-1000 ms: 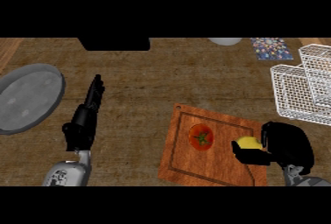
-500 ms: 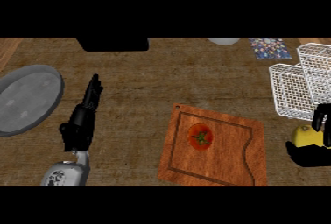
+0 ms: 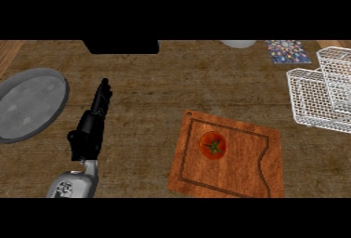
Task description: Pick the lemon from the cutting board and place it in the tiered basket
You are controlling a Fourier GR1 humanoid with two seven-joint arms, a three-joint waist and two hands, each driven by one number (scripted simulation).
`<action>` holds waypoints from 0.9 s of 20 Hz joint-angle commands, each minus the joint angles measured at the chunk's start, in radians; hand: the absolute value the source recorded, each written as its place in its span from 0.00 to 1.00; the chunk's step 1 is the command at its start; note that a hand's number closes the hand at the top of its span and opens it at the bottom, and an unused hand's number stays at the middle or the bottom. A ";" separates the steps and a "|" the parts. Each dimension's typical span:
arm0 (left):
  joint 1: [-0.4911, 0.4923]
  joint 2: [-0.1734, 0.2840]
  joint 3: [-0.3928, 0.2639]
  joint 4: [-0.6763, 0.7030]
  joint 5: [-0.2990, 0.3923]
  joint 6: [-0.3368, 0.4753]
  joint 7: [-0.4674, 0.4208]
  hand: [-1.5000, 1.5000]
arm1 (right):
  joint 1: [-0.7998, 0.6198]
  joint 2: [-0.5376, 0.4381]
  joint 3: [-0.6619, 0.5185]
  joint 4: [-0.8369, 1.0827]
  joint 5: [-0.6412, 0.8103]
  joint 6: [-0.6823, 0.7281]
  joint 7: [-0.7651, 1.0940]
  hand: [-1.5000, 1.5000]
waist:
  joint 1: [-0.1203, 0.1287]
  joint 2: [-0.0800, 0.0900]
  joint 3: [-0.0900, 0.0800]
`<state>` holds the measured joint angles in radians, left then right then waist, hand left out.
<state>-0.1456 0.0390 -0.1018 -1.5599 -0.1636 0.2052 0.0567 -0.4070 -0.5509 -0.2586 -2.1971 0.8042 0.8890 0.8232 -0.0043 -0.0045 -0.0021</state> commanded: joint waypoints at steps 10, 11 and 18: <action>-0.041 -0.037 -0.017 0.079 -0.014 0.039 -0.039 0.50 | -0.340 0.014 -0.128 0.289 -0.064 0.018 0.115 1.00 | 0.006 0.006 0.001; 0.007 -0.035 -0.022 0.060 -0.029 0.022 -0.061 0.50 | -0.324 -0.039 -0.149 0.391 -0.032 -0.061 0.017 1.00 | 0.013 0.008 0.002; -0.026 0.019 0.056 0.087 0.044 -0.050 -0.092 0.50 | -0.331 -0.168 -0.136 0.641 0.046 -0.210 -0.163 1.00 | 0.015 0.011 0.002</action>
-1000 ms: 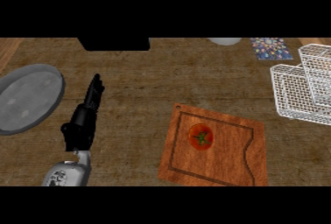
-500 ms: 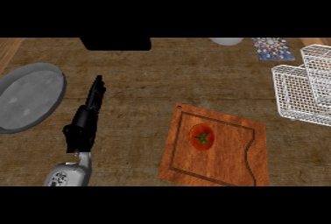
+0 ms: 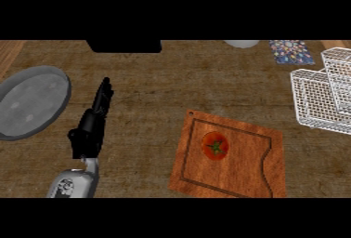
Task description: Pick the lemon from the cutting board and place it in the tiered basket
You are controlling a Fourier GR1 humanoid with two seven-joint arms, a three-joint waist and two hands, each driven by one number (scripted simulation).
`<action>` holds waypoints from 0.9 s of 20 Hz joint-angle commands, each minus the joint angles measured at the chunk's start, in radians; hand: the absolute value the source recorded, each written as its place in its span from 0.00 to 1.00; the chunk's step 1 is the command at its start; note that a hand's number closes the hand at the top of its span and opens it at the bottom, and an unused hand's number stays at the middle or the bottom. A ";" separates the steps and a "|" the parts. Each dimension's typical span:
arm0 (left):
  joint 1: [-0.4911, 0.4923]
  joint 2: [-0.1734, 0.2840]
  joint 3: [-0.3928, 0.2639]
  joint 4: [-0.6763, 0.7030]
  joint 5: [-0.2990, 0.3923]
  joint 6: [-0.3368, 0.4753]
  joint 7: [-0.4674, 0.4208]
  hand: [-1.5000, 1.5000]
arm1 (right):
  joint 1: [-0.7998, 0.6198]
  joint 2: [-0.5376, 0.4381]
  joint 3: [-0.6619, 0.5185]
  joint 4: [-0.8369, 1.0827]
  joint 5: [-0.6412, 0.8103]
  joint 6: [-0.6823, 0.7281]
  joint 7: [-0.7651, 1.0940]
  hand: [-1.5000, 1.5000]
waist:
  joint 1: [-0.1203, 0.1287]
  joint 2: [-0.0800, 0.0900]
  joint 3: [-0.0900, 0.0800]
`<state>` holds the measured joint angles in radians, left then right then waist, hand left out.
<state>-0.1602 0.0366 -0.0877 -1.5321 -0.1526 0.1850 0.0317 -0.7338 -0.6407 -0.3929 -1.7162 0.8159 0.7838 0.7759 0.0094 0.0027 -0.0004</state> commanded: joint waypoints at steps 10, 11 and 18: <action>0.085 -0.011 -0.029 -0.093 -0.025 0.002 0.021 0.50 | 0.079 -0.143 0.043 0.375 0.126 -0.294 -0.304 1.00 | 0.000 -0.002 0.001; 0.028 0.018 0.013 -0.050 0.009 -0.033 0.034 0.50 | 0.068 -0.155 -0.006 0.443 0.100 -0.325 -0.339 1.00 | -0.001 -0.001 0.001; 0.010 -0.033 -0.016 -0.016 -0.036 0.022 0.018 0.50 | 0.031 -0.007 -0.141 0.506 -0.014 -0.442 -0.249 0.00 | -0.006 -0.001 0.001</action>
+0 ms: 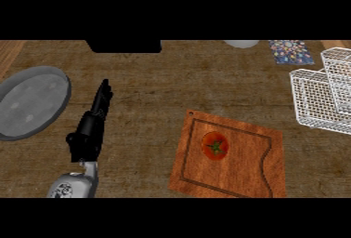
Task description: Pick the lemon from the cutting board and place it in the tiered basket
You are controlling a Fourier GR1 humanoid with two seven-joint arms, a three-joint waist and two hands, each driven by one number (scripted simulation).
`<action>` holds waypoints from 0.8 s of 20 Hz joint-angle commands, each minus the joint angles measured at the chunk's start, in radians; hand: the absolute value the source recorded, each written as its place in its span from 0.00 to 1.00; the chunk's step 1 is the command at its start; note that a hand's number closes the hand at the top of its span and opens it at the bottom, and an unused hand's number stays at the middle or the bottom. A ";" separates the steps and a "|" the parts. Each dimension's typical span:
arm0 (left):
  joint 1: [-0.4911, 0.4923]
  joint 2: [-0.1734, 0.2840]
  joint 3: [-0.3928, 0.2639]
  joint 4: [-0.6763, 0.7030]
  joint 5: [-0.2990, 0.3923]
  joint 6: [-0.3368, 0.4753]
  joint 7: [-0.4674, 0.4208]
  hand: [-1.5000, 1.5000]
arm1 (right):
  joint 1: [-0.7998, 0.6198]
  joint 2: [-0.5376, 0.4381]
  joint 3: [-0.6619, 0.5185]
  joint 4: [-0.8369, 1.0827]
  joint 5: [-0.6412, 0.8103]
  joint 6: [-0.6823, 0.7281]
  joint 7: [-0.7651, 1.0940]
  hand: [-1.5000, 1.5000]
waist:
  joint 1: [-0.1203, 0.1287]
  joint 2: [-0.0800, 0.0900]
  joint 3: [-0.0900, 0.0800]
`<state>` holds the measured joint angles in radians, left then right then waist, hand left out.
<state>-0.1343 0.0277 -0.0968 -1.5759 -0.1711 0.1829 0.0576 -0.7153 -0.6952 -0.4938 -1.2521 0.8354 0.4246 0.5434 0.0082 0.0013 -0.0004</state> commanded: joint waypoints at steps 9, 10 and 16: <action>-0.023 0.017 0.042 0.036 0.015 -0.010 -0.035 0.50 | -0.012 -0.012 -0.251 -0.019 -0.146 -0.201 0.043 0.00 | -0.018 -0.003 0.000; 0.016 -0.006 0.026 0.053 0.010 0.003 -0.058 0.50 | 0.003 -0.035 -0.281 -0.048 -0.152 -0.187 0.074 0.00 | -0.024 -0.005 0.000; 0.013 0.023 0.038 -0.005 0.019 -0.005 0.006 0.50 | 0.153 -0.115 -0.549 -0.046 -0.313 -0.112 0.049 0.00 | -0.048 -0.012 0.002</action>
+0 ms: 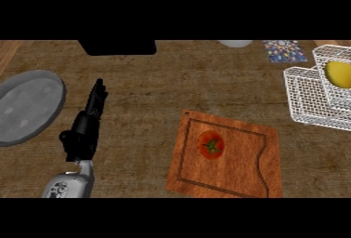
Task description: Pick the lemon from the cutting board and place it in the tiered basket
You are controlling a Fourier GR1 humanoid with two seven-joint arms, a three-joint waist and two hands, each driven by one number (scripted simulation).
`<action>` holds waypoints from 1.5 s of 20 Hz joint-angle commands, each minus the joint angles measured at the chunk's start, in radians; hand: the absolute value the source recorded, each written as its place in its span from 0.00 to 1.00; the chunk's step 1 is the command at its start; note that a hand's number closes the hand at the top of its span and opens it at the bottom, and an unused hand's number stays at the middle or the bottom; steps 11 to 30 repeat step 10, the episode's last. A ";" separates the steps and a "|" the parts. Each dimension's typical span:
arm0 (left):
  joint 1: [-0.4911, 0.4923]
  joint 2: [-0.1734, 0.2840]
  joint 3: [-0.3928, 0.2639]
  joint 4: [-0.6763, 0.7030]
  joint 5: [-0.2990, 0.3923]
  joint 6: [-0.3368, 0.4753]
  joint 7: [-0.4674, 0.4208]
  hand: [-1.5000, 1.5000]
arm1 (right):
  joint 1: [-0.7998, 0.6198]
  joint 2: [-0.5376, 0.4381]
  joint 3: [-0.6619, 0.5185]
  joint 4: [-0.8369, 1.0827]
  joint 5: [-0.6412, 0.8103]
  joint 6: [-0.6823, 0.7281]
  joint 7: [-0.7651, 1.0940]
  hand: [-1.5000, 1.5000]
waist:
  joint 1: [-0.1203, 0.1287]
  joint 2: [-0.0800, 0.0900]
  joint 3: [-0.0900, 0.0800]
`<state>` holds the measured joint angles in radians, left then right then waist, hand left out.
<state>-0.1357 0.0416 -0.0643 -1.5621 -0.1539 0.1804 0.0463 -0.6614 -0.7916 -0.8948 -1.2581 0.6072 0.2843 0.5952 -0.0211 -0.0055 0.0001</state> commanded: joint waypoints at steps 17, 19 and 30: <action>-0.028 0.010 0.039 0.063 0.014 -0.005 -0.026 0.50 | 0.488 -0.100 -0.586 0.035 -0.338 0.308 -0.257 0.00 | -0.024 0.001 0.001; -0.028 0.010 0.039 0.063 0.014 -0.005 -0.026 0.50 | 0.488 -0.100 -0.586 0.035 -0.338 0.308 -0.257 0.00 | -0.024 0.001 0.001; -0.028 0.010 0.039 0.063 0.014 -0.005 -0.026 0.50 | 0.488 -0.100 -0.586 0.035 -0.338 0.308 -0.257 0.00 | -0.024 0.001 0.001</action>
